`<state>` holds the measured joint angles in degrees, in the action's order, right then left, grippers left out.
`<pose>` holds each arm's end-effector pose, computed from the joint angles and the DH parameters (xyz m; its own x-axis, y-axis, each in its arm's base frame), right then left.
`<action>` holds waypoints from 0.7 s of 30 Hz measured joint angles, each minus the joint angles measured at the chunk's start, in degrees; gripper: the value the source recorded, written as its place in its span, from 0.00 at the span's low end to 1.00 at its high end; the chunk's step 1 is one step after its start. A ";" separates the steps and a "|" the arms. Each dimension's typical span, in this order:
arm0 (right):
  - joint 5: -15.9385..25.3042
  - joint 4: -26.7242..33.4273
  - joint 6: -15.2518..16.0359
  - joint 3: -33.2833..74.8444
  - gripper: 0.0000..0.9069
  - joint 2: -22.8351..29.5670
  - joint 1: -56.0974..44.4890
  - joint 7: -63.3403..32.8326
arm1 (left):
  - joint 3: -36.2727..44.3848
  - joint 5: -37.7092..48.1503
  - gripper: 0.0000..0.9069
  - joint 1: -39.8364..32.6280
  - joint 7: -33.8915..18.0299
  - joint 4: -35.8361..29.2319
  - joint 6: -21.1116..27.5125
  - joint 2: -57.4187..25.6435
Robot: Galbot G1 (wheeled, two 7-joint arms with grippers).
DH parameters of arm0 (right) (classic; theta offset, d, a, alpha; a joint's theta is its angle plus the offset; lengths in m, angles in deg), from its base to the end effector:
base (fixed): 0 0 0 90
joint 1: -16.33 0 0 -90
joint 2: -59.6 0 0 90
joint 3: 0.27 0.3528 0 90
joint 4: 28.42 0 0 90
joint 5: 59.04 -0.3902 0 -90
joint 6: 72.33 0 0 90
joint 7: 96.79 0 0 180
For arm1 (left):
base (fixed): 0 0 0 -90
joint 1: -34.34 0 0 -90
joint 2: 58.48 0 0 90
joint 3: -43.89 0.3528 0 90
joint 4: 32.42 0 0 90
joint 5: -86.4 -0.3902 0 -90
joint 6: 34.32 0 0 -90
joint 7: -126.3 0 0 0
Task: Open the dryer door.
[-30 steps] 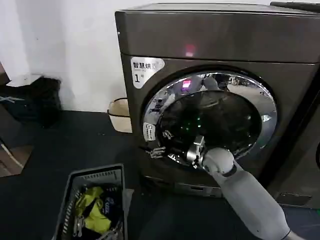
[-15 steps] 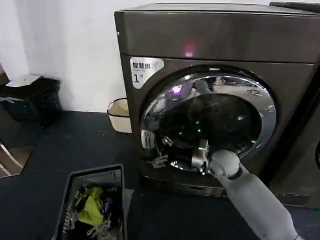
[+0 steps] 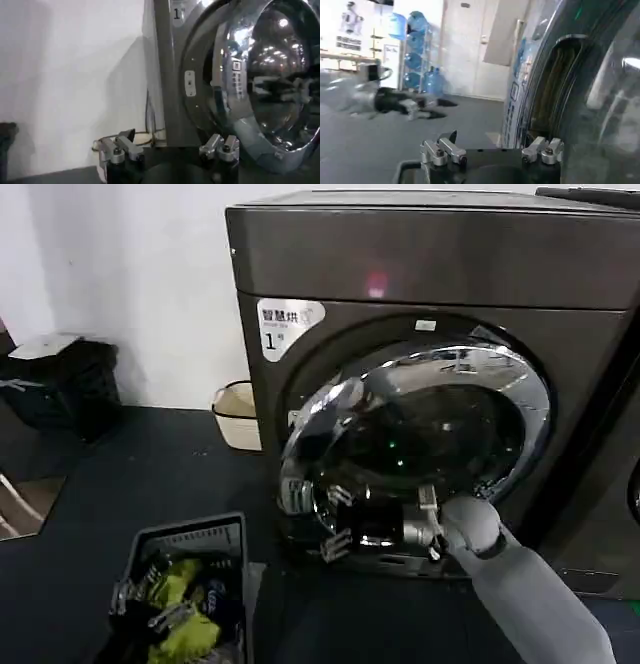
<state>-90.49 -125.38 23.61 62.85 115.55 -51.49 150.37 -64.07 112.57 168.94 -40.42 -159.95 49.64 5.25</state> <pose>0.4525 -0.0260 -0.1948 0.0358 -0.9942 0.1014 -0.9883 -0.0502 -0.1438 0.1668 0.1365 -0.2501 -0.9579 0.2864 -0.0203 0.2834 0.9544 0.0939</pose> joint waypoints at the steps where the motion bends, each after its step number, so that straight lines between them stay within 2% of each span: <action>1: -0.13 -0.29 0.00 0.38 1.00 -0.34 -0.46 1.52 | -0.63 0.67 1.00 -0.34 0.15 0.04 0.37 -0.42; 10: -1.66 -2.66 0.07 3.49 1.00 -2.42 -4.52 11.23 | -4.54 5.28 1.00 -2.91 3.33 2.15 -0.21 -5.33; 21: -1.61 -4.46 -0.44 8.14 1.00 -5.06 -9.49 16.35 | -3.15 13.74 1.00 -7.06 5.73 4.74 -1.78 -14.02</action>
<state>-92.09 -129.83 23.18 70.98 110.49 -60.98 166.72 -67.22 126.31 161.88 -34.70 -155.21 47.86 -8.77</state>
